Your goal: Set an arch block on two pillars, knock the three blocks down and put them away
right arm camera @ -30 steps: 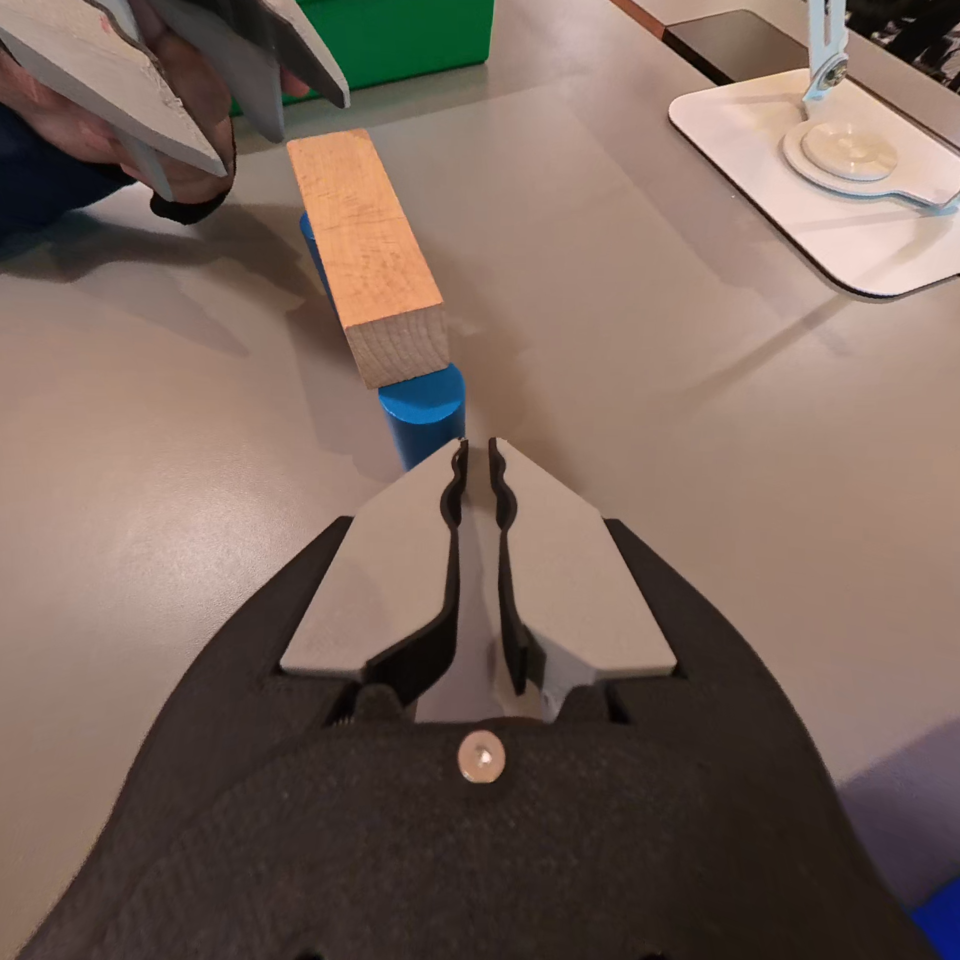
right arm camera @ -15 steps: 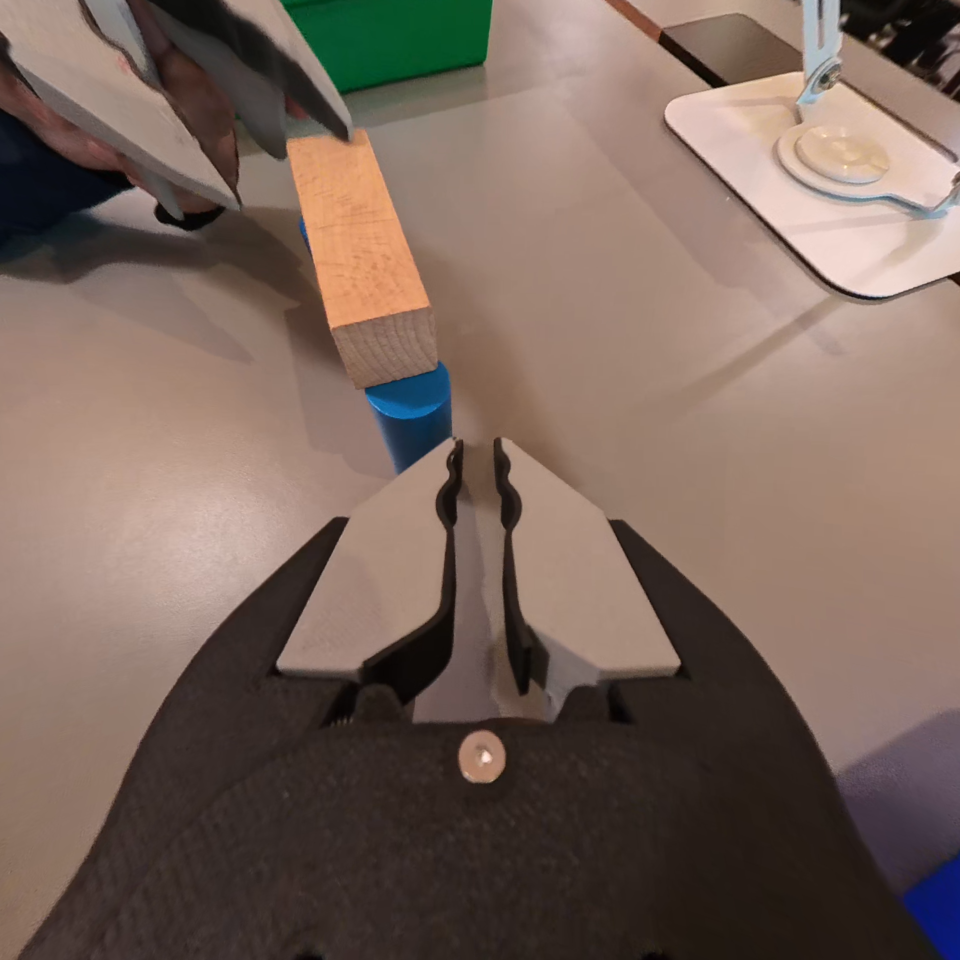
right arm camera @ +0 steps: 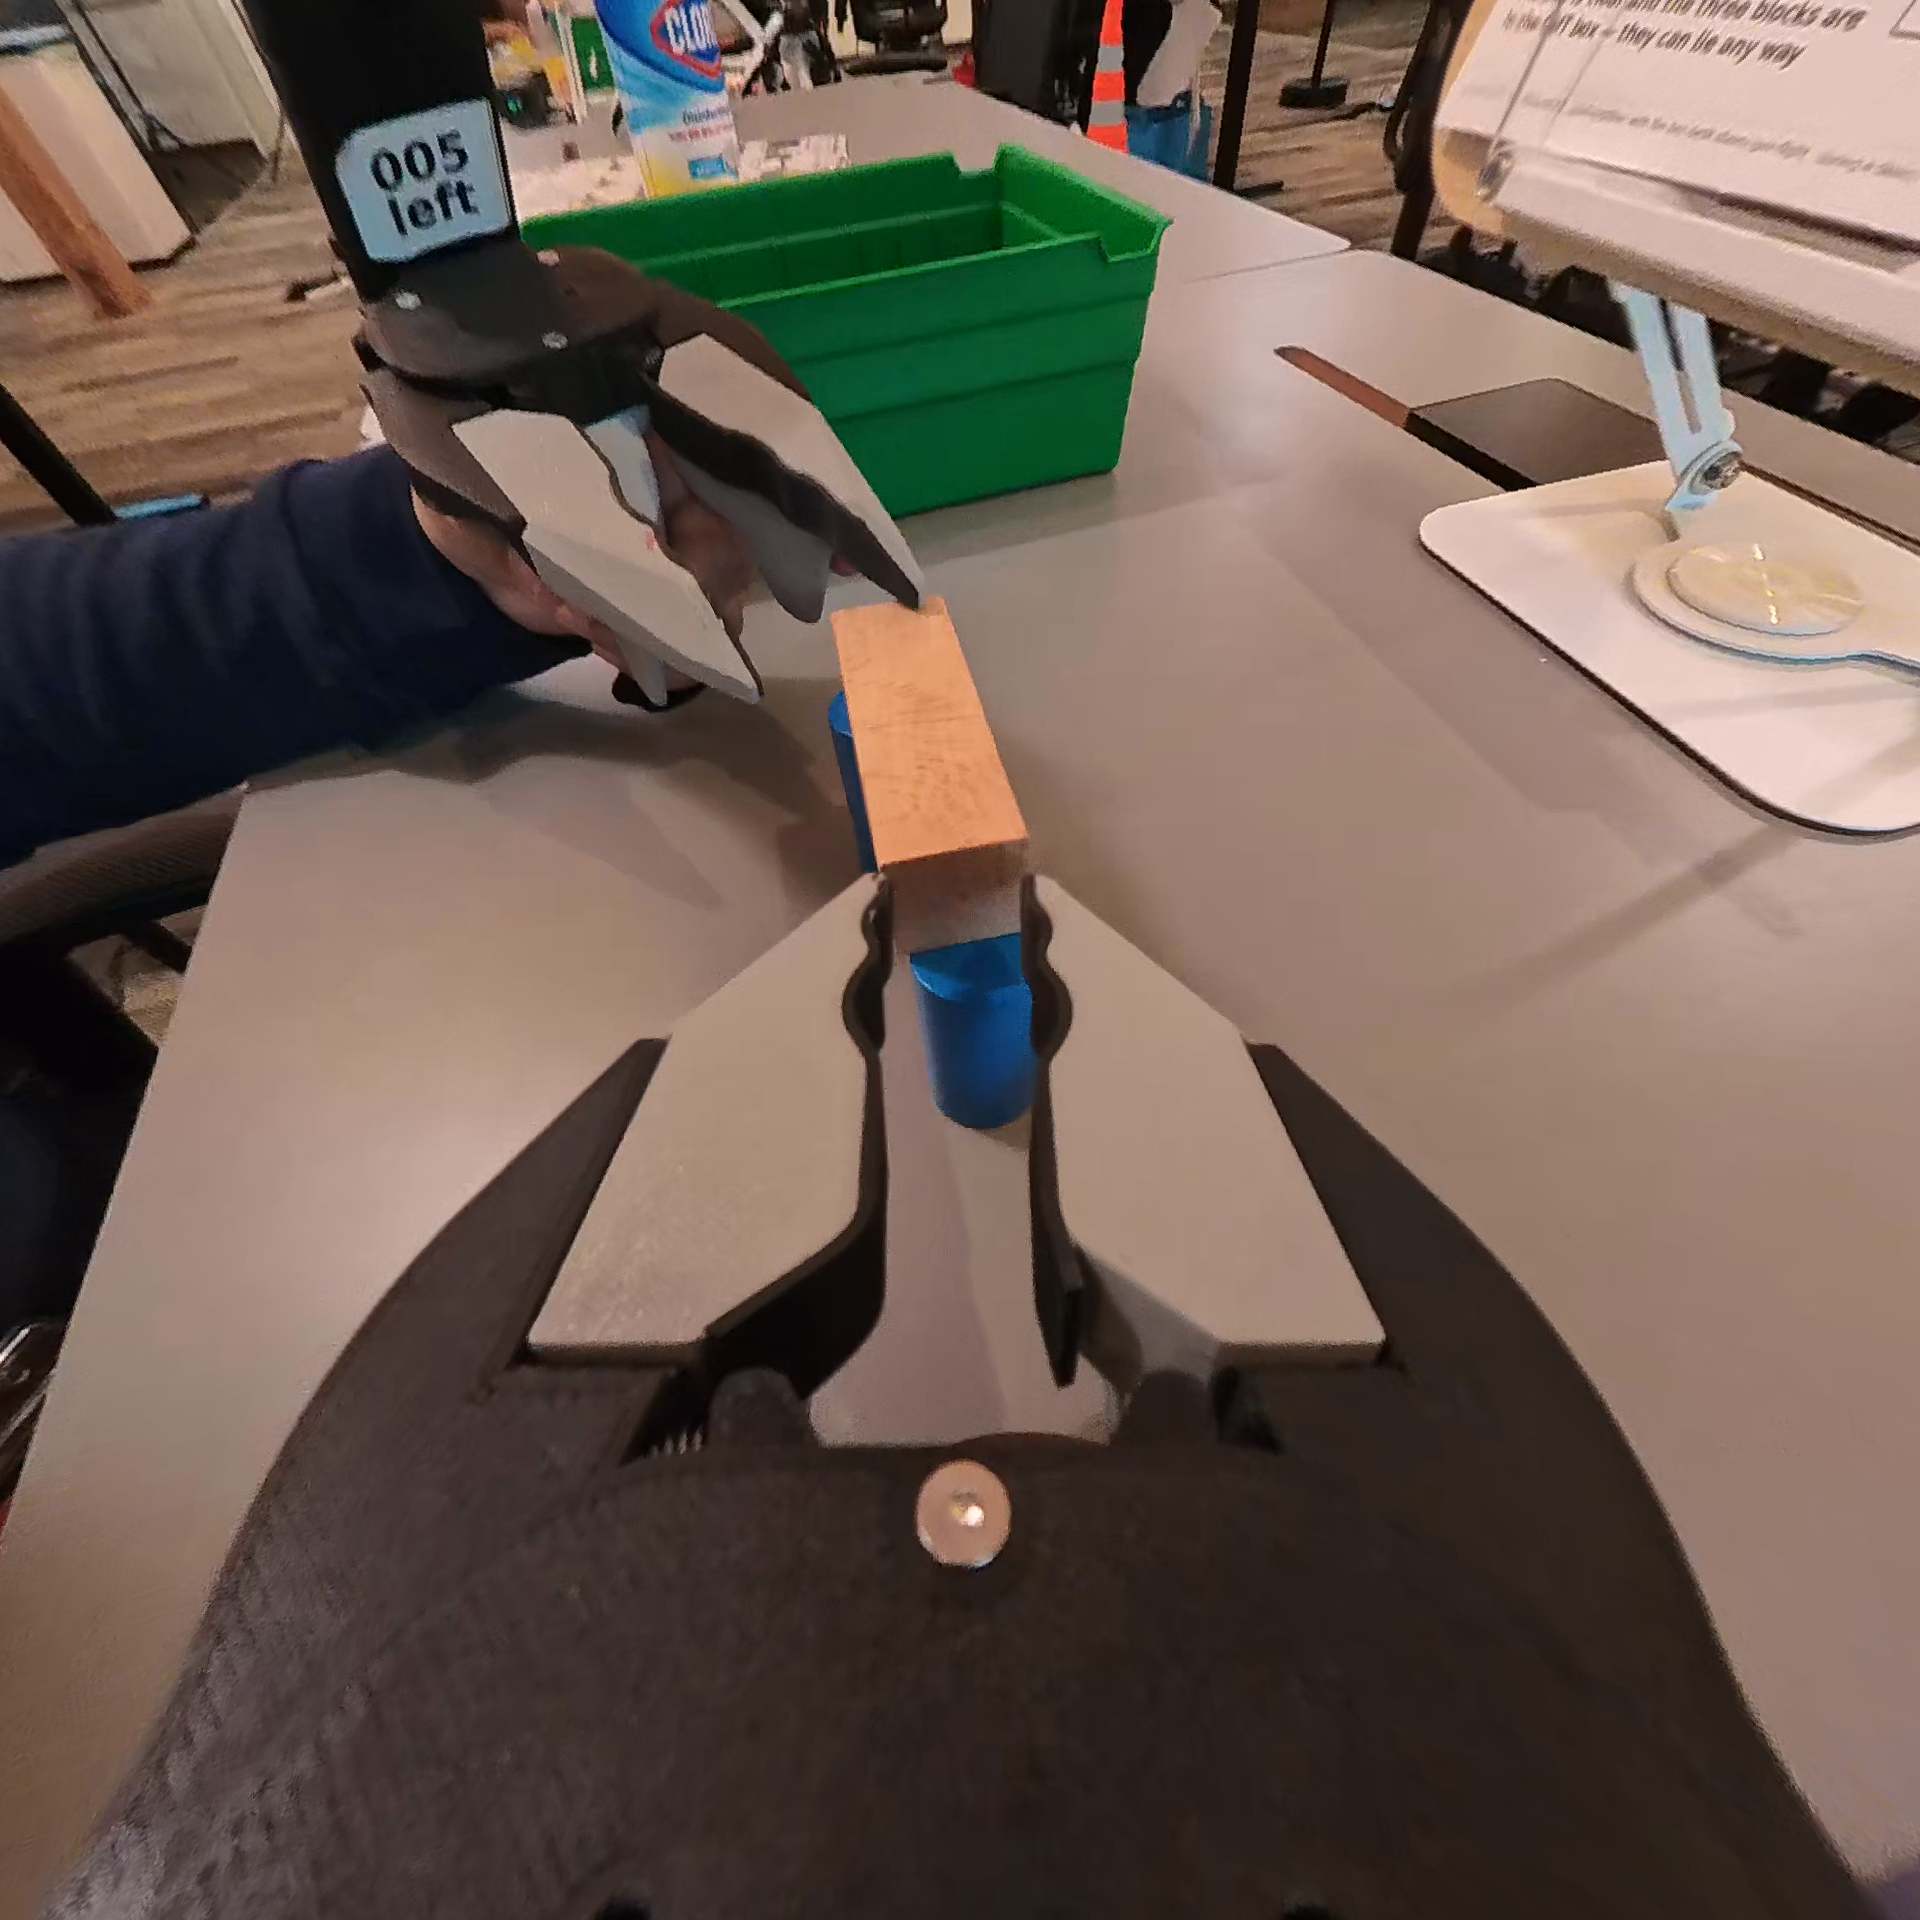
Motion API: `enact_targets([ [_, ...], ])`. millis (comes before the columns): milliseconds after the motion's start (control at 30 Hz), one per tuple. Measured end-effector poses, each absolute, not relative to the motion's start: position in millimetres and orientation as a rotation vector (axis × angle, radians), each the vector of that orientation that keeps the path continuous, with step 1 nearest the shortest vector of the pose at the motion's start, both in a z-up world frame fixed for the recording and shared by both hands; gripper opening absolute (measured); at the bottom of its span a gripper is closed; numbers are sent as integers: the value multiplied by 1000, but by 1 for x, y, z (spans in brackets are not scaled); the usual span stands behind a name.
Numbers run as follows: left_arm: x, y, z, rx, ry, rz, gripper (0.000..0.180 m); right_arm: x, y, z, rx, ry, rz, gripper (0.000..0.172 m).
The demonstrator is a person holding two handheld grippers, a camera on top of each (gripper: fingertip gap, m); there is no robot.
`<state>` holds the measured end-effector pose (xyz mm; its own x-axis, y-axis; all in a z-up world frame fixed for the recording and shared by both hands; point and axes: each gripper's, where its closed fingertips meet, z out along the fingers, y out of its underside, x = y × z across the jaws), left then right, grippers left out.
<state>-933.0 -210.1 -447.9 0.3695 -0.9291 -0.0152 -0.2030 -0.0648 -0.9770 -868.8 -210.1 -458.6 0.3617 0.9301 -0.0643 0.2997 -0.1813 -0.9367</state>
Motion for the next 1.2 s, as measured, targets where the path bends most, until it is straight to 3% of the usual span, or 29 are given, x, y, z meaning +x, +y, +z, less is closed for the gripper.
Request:
enact_targets([
  [1200, -952, -203, -432, -1556, 944, -869, 37, -862, -191, -459, -1735, -997, 768, 15],
])
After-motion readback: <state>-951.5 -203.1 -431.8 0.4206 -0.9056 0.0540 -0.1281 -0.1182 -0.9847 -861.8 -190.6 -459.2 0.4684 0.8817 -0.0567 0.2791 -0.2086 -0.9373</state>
